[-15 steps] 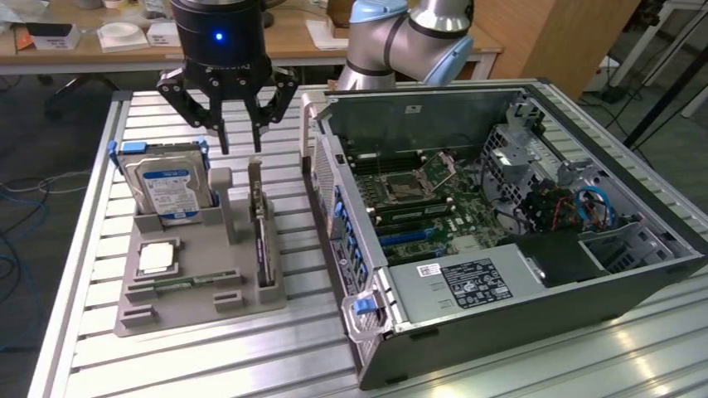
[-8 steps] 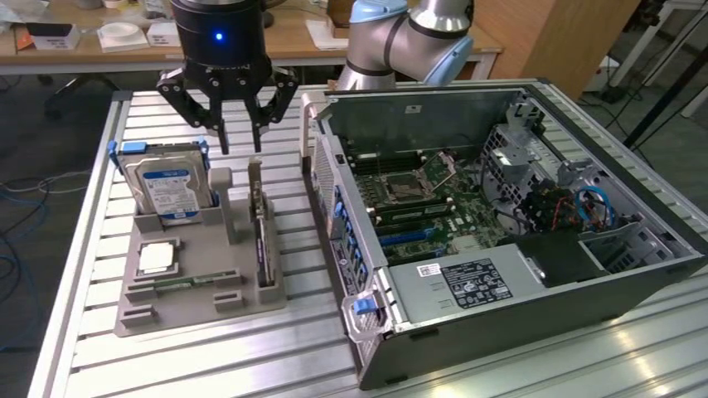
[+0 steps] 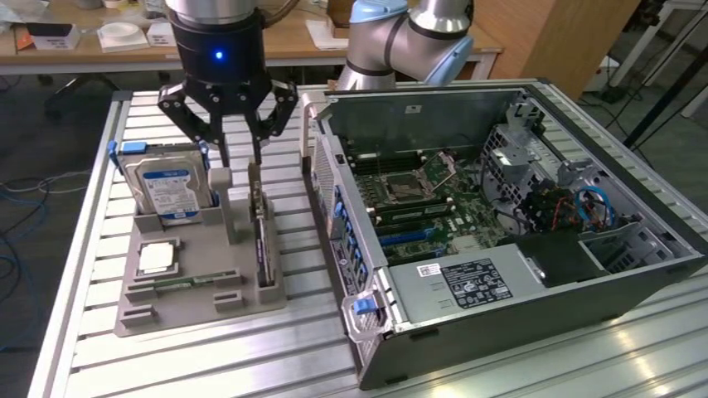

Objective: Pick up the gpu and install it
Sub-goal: 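Pick up the gpu and move the gpu toward the slot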

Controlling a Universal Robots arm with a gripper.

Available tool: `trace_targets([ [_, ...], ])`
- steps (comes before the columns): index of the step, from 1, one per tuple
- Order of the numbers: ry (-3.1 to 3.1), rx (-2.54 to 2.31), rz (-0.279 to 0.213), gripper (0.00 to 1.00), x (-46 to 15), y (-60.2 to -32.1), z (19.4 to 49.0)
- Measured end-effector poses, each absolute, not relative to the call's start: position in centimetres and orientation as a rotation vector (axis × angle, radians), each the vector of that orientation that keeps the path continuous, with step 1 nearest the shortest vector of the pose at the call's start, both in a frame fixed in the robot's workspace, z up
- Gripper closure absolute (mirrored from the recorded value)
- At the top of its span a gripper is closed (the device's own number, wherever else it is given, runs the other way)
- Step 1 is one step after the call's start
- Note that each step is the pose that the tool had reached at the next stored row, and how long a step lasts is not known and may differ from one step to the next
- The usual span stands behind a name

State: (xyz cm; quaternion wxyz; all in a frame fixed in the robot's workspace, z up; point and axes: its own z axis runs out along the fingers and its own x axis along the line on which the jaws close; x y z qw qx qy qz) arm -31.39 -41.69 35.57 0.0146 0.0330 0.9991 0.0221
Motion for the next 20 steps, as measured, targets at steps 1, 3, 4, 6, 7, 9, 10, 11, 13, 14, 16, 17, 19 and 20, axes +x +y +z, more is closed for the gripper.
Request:
trace_targets([
  [1,3.11,0.103,0.069,0.57,-31.4,-41.9,35.4],
  [3,3.11,0.103,0.069,0.57,-31.3,-42.1,35.0],
  [4,3.11,0.103,0.069,0.57,-31.3,-42.1,34.8],
  [6,3.11,0.1,0.069,0.57,-31.0,-42.1,34.5],
  [7,3.11,0.096,0.069,0.57,-30.9,-42.1,34.3],
  [9,3.11,0.09,0.069,0.57,-30.6,-42.1,33.9],
  [10,3.11,0.088,0.069,0.57,-30.4,-42.1,33.7],
  [11,3.11,0.088,0.069,0.57,-30.4,-42.1,33.6],
  [13,3.111,0.088,0.069,0.57,-30.3,-42.2,33.2],
  [14,3.11,0.086,0.069,0.57,-30.3,-42.2,33.0],
  [16,3.111,0.082,0.069,0.57,-30.3,-42.5,32.6],
  [17,3.111,0.079,0.069,0.57,-30.3,-42.5,32.5],
  [19,3.111,0.075,0.069,0.57,-30.4,-42.5,32.1],
  [20,3.111,0.073,0.069,0.57,-30.3,-42.5,31.9],
])
